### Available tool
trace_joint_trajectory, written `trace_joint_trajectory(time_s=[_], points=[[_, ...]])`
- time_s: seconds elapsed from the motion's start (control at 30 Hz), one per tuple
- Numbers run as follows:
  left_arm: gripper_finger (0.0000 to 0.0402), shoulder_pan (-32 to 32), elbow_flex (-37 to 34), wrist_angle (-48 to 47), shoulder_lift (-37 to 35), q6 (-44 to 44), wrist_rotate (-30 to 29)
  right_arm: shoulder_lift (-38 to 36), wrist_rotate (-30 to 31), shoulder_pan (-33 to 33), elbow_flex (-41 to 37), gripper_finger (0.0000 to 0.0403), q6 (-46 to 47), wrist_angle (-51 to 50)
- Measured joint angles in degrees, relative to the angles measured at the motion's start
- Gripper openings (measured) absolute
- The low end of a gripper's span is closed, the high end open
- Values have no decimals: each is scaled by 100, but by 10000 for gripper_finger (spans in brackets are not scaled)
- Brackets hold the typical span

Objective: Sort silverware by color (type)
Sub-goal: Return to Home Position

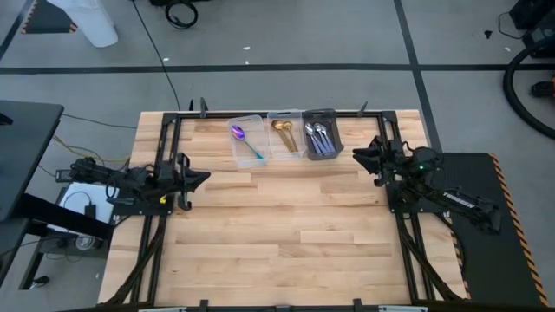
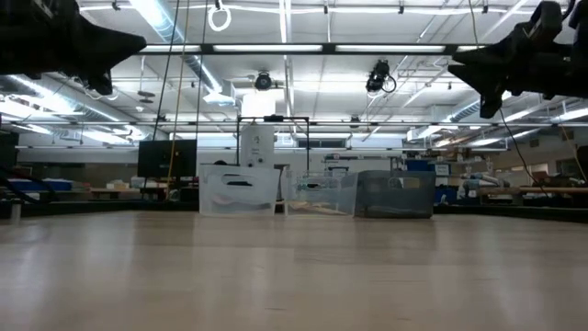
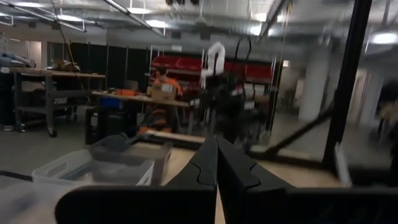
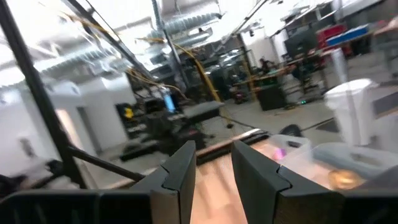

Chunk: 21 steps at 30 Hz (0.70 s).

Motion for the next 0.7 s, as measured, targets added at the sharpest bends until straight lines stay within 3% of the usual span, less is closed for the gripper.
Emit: trace_joint_trajectory(time_s=[0.33, 0.47, 0.57, 0.7], points=[[18, 20, -2, -1054, 0, 524, 4, 42, 792, -10, 0, 114, -846, -1169], [19, 20, -2, -1049, 4, 1733, 4, 60, 1157, -10, -1, 114, -1868, -1281], [20, 20, -4, -1001, 3, 2404, 3, 61, 1223, -10, -1, 114, -1978, -1284], [20, 20, -4, -997, 2, 2576, 2, 61, 1219, -10, -2, 114, -1804, -1281]])
